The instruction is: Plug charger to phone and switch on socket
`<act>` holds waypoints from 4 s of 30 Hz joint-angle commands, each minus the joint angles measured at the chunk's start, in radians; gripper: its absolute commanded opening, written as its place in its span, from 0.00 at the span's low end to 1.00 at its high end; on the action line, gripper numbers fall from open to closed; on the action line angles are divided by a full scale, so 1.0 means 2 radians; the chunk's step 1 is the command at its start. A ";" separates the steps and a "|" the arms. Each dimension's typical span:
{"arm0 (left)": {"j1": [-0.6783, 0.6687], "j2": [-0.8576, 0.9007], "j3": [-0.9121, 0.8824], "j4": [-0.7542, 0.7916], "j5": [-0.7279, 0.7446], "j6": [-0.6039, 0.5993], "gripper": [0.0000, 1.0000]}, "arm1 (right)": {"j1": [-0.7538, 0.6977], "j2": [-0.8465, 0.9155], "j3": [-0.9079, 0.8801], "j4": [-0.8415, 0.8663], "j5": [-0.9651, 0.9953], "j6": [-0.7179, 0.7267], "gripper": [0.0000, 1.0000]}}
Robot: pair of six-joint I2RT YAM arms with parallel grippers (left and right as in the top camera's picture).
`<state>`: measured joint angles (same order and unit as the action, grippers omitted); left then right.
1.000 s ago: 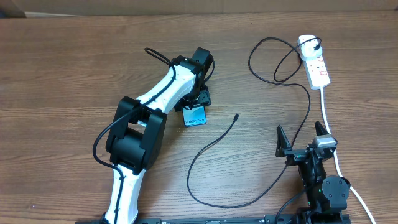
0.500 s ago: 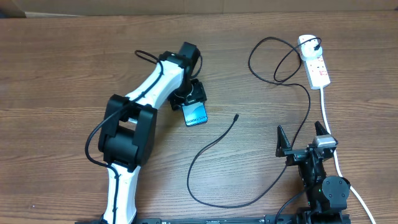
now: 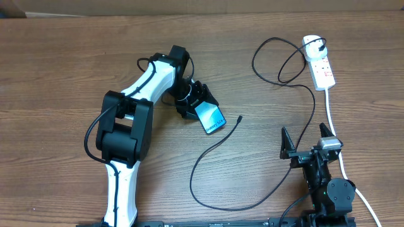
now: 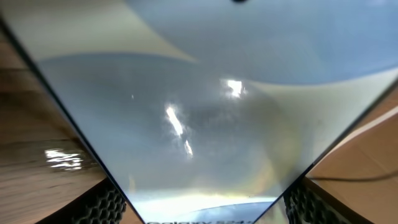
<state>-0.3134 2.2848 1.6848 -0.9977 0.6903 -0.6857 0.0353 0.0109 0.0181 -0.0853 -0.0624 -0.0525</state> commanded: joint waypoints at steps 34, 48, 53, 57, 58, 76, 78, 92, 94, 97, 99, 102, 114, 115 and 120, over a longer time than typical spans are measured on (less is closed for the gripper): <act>-0.034 0.022 -0.015 -0.017 -0.416 -0.097 0.75 | 0.003 -0.004 -0.005 0.002 0.005 -0.001 1.00; -0.034 0.022 -0.017 -0.027 -0.441 -0.097 1.00 | 0.003 -0.004 -0.005 0.002 0.005 -0.001 1.00; -0.034 0.022 -0.017 -0.023 -0.437 -0.097 1.00 | 0.003 -0.004 -0.005 0.002 0.005 -0.001 1.00; -0.034 0.022 -0.021 -0.017 -0.424 -0.102 1.00 | 0.003 -0.004 -0.005 0.002 0.005 -0.001 1.00; -0.034 0.022 -0.024 -0.012 -0.417 -0.106 1.00 | 0.003 -0.004 -0.005 0.002 0.005 -0.001 1.00; -0.034 0.022 -0.081 0.046 -0.358 -0.104 0.90 | 0.003 -0.004 -0.005 0.002 0.005 -0.001 1.00; -0.034 0.022 -0.081 0.043 -0.357 -0.105 0.87 | 0.003 -0.004 -0.005 0.002 0.005 -0.001 1.00; -0.034 0.022 -0.081 0.037 -0.314 -0.105 0.89 | 0.003 -0.004 -0.005 0.002 0.005 -0.001 1.00; -0.034 0.022 -0.081 0.036 -0.311 -0.105 0.89 | 0.003 -0.004 -0.005 0.002 0.005 -0.001 1.00; -0.034 0.022 -0.082 0.033 -0.310 -0.106 0.87 | 0.003 -0.004 -0.005 0.002 0.005 -0.001 1.00; -0.034 0.022 -0.082 0.031 -0.308 -0.106 0.87 | 0.003 -0.004 -0.005 0.002 0.005 -0.001 1.00; -0.034 0.022 -0.082 0.028 -0.303 -0.106 0.86 | 0.003 -0.004 -0.005 0.002 0.005 -0.001 1.00; -0.034 0.022 -0.082 0.015 -0.293 -0.106 0.78 | 0.003 -0.004 -0.005 0.002 0.005 -0.001 1.00; -0.034 0.022 -0.082 0.015 -0.293 -0.106 0.78 | 0.003 -0.004 -0.005 0.002 0.005 -0.001 1.00; -0.033 0.022 -0.082 0.014 -0.293 -0.105 0.75 | 0.003 -0.004 -0.005 0.002 0.005 -0.001 1.00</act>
<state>-0.3771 2.1979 1.6051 -0.9585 0.0074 -0.8848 0.0353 0.0109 0.0181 -0.0856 -0.0628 -0.0525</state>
